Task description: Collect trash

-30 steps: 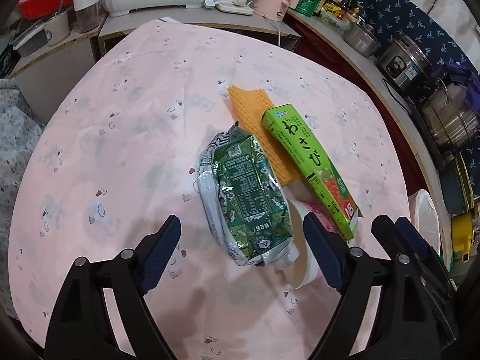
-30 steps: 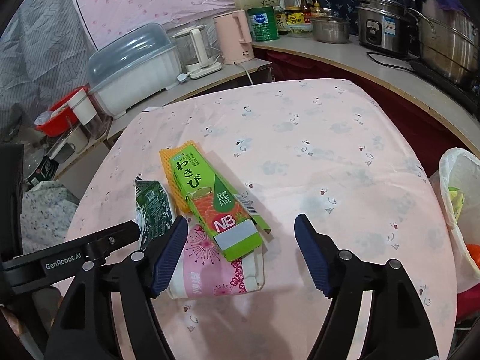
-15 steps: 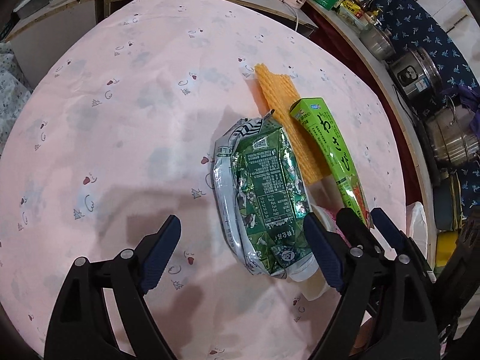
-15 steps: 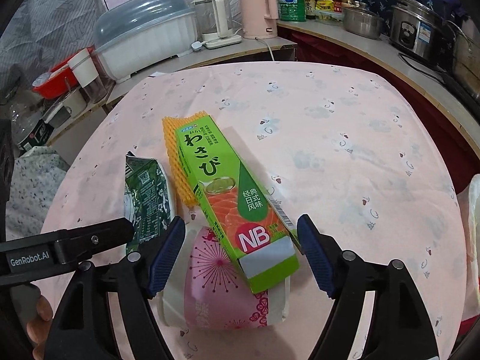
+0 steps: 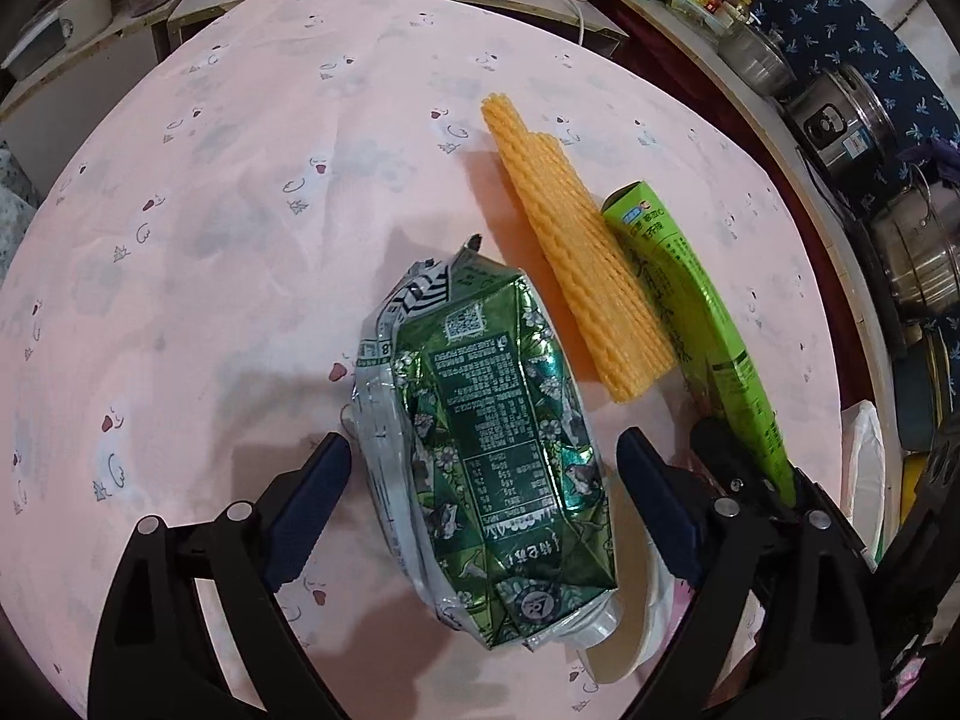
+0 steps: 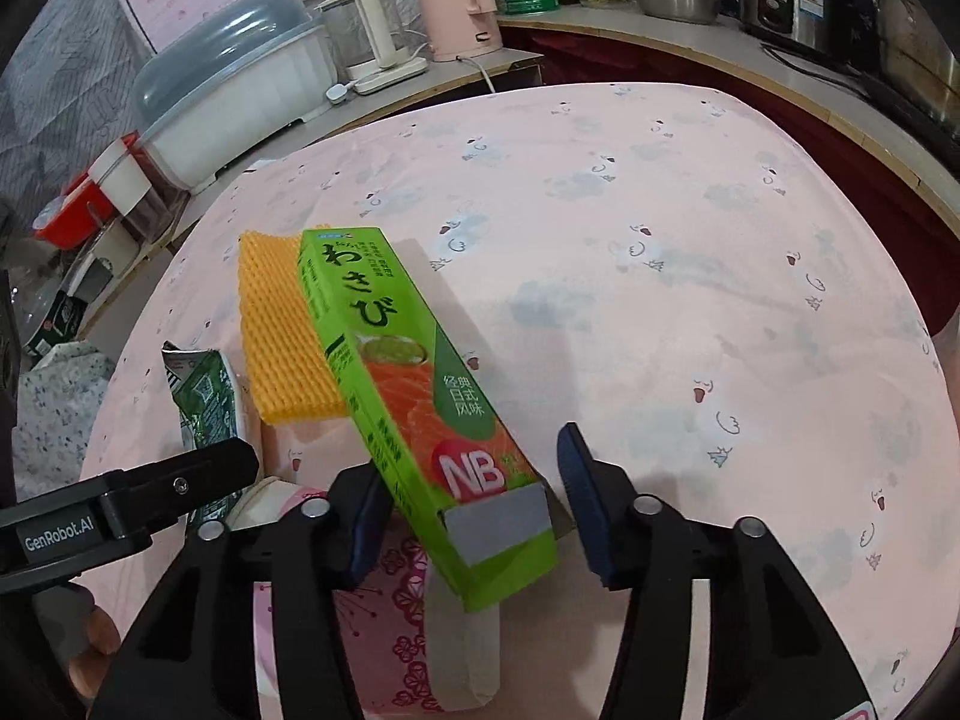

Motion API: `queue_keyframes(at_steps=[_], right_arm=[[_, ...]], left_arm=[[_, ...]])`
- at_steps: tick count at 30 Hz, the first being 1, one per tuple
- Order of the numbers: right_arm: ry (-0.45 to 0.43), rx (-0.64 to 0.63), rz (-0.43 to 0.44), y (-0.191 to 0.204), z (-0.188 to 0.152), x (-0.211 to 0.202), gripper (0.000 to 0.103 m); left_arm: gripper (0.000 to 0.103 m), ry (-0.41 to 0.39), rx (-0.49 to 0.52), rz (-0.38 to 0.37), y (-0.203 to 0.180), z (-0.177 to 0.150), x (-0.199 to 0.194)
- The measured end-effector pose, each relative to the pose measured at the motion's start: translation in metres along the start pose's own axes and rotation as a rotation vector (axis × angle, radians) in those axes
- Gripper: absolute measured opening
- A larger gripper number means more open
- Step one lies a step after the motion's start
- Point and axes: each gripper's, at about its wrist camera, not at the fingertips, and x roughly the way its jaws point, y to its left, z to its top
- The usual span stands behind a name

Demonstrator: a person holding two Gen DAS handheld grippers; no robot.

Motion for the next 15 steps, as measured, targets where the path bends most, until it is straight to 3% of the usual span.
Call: queue_keyframes(at_steps=[2, 6, 15], right_arm=[[-0.003, 0.012, 0.007, -0.005, 0.000, -0.002, 0.028], [-0.028, 0.040, 0.015, -0.013, 0.000, -0.010, 0.020], [-0.093, 0.071, 0.022, -0.025, -0.001, -0.039, 0.018]], left_arm=[[0.077, -0.014, 0.015, 0.014, -0.003, -0.001, 0.000], [0.077, -0.022, 0.027, 0.012, -0.005, -0.003, -0.001], [0.076, -0.070, 0.037, 0.013, -0.013, -0.005, -0.019]])
